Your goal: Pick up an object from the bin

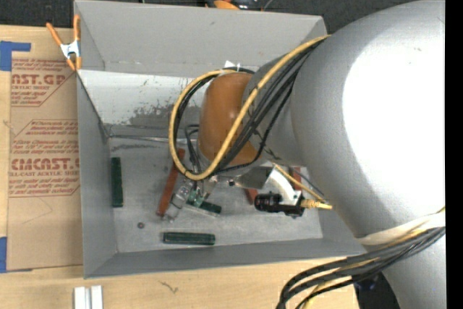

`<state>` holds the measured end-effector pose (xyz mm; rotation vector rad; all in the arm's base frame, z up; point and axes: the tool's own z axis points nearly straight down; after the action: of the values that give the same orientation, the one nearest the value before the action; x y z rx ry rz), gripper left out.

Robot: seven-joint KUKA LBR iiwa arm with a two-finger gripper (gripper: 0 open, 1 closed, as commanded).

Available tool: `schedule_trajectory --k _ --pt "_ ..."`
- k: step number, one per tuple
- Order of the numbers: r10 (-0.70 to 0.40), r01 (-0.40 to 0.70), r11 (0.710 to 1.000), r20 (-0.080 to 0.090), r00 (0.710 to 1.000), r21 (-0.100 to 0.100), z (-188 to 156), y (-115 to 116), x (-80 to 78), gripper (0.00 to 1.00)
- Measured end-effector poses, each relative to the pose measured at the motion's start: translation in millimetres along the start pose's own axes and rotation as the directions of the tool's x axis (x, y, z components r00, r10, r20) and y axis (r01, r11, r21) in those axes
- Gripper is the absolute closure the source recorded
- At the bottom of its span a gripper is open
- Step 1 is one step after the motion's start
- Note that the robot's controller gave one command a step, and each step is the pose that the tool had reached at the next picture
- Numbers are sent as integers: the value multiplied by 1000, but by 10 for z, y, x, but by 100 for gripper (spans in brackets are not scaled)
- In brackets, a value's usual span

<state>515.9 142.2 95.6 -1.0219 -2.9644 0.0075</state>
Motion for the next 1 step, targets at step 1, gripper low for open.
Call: schedule_trajectory --k 1 --pt "-22 22 1000 4 1000 -5 277 338 193 0"
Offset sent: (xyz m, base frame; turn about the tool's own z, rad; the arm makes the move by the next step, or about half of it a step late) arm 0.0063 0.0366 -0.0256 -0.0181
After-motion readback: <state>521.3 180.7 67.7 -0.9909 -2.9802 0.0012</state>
